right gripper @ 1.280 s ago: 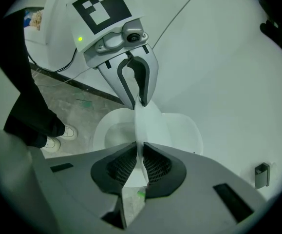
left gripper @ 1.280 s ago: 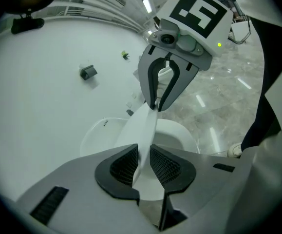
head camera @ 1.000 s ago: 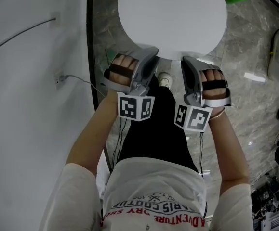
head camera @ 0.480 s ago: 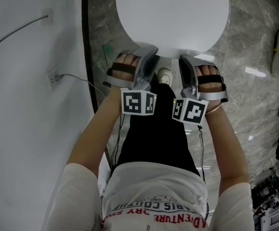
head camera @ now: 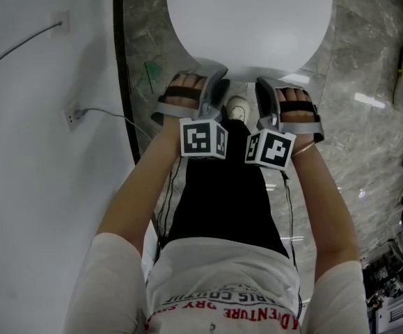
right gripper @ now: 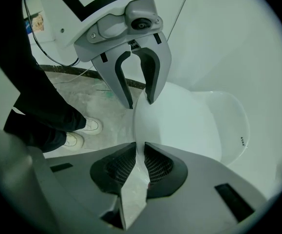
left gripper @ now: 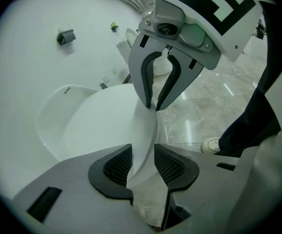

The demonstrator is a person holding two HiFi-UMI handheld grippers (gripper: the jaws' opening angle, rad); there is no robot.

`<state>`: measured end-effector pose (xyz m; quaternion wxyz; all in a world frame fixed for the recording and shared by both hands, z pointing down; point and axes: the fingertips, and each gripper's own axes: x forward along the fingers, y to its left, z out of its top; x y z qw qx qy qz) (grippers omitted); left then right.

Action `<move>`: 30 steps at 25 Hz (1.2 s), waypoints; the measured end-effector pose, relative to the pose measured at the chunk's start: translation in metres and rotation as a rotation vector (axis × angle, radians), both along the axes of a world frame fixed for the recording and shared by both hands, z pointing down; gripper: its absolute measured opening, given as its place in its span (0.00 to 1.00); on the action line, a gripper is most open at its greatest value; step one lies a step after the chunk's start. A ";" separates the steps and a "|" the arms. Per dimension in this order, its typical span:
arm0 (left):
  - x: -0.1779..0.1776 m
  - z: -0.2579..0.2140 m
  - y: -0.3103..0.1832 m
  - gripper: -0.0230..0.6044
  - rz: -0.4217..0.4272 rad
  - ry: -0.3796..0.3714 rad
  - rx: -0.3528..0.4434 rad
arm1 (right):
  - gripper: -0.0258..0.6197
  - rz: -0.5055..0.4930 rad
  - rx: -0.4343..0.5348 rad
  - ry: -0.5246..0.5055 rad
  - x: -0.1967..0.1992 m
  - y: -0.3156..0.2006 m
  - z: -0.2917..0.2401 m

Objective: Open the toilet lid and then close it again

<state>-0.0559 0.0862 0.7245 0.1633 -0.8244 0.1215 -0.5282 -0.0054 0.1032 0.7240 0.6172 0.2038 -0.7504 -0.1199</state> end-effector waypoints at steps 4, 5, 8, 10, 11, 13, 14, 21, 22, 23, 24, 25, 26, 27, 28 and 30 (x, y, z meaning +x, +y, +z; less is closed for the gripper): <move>0.001 0.010 0.000 0.25 0.003 -0.028 0.003 | 0.08 0.008 -0.024 -0.006 0.001 0.001 0.011; 0.001 0.012 0.001 0.25 0.011 -0.038 0.008 | 0.08 0.012 -0.029 -0.008 0.001 0.000 0.013; 0.002 0.016 -0.001 0.25 0.006 -0.060 0.005 | 0.08 0.026 -0.044 -0.017 0.001 -0.001 0.017; 0.002 0.016 -0.003 0.25 -0.014 -0.058 -0.005 | 0.08 0.040 -0.056 -0.031 0.001 -0.001 0.018; 0.002 0.016 -0.003 0.25 -0.018 -0.056 -0.008 | 0.08 0.047 -0.059 -0.041 0.001 -0.001 0.018; 0.002 0.017 -0.003 0.25 -0.016 -0.055 -0.008 | 0.08 0.045 -0.060 -0.050 0.001 -0.001 0.019; 0.002 0.017 -0.003 0.25 -0.014 -0.054 -0.008 | 0.08 0.040 -0.059 -0.049 0.001 -0.001 0.019; -0.005 -0.003 -0.004 0.25 -0.043 0.019 0.053 | 0.08 0.096 -0.080 -0.114 -0.001 0.000 -0.001; -0.007 -0.012 -0.007 0.25 -0.064 0.041 0.062 | 0.08 0.117 -0.078 -0.142 -0.001 -0.002 -0.010; -0.007 -0.021 -0.010 0.25 -0.085 0.066 0.067 | 0.08 0.136 -0.077 -0.170 -0.001 -0.004 -0.021; -0.007 -0.031 -0.013 0.25 -0.103 0.089 0.070 | 0.08 0.152 -0.074 -0.195 0.000 -0.006 -0.032; -0.006 -0.042 -0.018 0.25 -0.114 0.108 0.077 | 0.08 0.163 -0.065 -0.214 0.001 -0.009 -0.043; -0.005 -0.054 -0.024 0.24 -0.121 0.125 0.093 | 0.08 0.170 -0.052 -0.226 0.002 -0.013 -0.054; -0.004 -0.068 -0.031 0.22 -0.127 0.142 0.121 | 0.08 0.176 -0.035 -0.233 0.003 -0.018 -0.065; -0.003 -0.084 -0.039 0.17 -0.137 0.162 0.158 | 0.08 0.182 -0.017 -0.241 0.004 -0.024 -0.077; -0.001 -0.118 -0.058 0.06 -0.168 0.213 0.231 | 0.08 0.209 0.020 -0.269 0.007 -0.038 -0.105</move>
